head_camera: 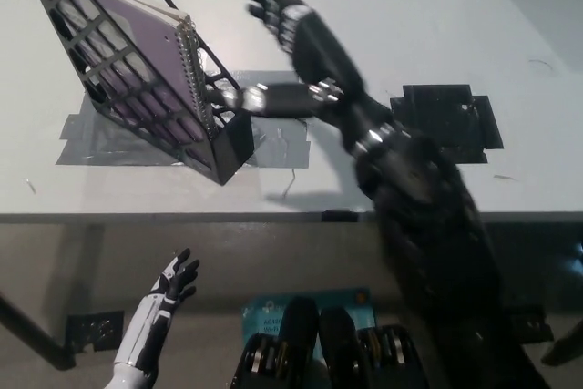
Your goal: A shelf with a book inside it is placed on the center of the desk infront of the robot. The robot uses its right hand to grab the book, take it out and hand it to a person.
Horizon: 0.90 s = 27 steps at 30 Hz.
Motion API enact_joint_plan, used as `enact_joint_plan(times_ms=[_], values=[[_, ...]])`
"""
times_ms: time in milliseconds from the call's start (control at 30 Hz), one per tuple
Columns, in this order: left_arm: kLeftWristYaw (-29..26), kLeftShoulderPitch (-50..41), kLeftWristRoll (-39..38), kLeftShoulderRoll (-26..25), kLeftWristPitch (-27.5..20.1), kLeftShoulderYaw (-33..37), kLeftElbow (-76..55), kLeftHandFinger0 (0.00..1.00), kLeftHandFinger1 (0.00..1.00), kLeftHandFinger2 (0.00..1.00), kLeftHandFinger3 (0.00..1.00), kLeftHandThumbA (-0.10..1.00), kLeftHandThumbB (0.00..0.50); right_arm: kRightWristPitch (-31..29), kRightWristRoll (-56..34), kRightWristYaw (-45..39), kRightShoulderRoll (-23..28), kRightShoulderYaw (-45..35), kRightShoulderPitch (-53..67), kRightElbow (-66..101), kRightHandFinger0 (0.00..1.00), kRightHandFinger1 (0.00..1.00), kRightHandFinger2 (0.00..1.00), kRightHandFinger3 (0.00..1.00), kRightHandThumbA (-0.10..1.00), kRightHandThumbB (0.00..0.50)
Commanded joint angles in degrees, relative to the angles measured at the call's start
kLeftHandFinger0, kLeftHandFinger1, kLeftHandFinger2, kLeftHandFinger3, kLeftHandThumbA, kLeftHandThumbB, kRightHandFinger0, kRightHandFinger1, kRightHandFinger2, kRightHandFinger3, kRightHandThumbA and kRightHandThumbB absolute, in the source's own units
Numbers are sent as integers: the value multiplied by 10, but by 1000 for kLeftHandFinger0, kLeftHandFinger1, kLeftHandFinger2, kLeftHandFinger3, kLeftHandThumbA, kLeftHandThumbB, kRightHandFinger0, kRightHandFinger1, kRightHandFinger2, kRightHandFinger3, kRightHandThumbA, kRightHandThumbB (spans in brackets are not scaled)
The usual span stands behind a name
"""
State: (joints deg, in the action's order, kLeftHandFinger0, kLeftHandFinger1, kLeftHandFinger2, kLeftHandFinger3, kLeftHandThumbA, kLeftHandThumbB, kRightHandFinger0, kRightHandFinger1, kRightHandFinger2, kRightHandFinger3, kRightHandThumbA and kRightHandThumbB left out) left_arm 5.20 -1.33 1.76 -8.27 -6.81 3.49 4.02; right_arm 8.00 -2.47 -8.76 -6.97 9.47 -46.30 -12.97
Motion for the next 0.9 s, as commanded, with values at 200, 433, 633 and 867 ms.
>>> enact_joint_plan(times_ms=[200, 433, 633, 867], values=[[14, 5, -6, -4, -10, 2, -23, 1000, 1000, 1000, 1000, 921, 280, -53, 18, 19, -55, -1, -106, -133, 1000, 1000, 1000, 1000, 1000, 291], [16, 5, -12, -2, -6, 1, -23, 1000, 1000, 1000, 1000, 898, 281, -47, 15, 17, -70, -3, -123, -165, 1000, 1000, 1000, 1000, 1000, 365], [19, 9, -17, -2, -9, 2, -19, 1000, 1000, 1000, 1000, 881, 274, -50, 19, 16, -72, -3, -128, -183, 1000, 1000, 1000, 1000, 1000, 385], [16, 9, -9, -1, 9, 2, -30, 1000, 1000, 1000, 1000, 891, 274, -43, -5, 6, -83, -21, -129, -202, 1000, 1000, 1000, 1000, 1000, 390]])
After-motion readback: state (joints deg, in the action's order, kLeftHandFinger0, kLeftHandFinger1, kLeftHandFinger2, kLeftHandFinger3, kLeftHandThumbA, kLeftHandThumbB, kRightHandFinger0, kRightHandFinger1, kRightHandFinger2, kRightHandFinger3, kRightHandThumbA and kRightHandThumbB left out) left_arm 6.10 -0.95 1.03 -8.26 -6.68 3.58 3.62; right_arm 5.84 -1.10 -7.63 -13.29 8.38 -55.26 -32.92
